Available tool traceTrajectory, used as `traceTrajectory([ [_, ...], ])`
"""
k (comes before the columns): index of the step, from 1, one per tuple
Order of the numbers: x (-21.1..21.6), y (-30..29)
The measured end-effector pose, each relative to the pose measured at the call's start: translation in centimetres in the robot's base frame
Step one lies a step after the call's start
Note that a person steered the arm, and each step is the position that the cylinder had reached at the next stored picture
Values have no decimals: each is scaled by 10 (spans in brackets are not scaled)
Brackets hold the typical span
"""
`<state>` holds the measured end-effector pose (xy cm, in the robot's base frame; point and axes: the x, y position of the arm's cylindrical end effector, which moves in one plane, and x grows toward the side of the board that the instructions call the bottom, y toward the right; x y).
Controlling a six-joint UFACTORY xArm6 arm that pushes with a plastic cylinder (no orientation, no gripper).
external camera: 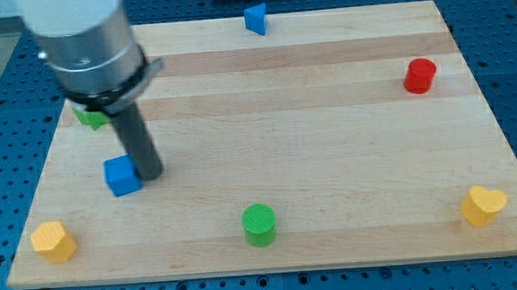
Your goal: Move your arm towards the top of the board
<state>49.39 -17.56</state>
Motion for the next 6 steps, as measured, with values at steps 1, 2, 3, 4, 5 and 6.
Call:
traceTrajectory([
  [1,3,-29],
  [2,0,-15],
  [3,-31,62],
  [4,-86,129],
  [5,-156,200],
  [6,-214,246],
])
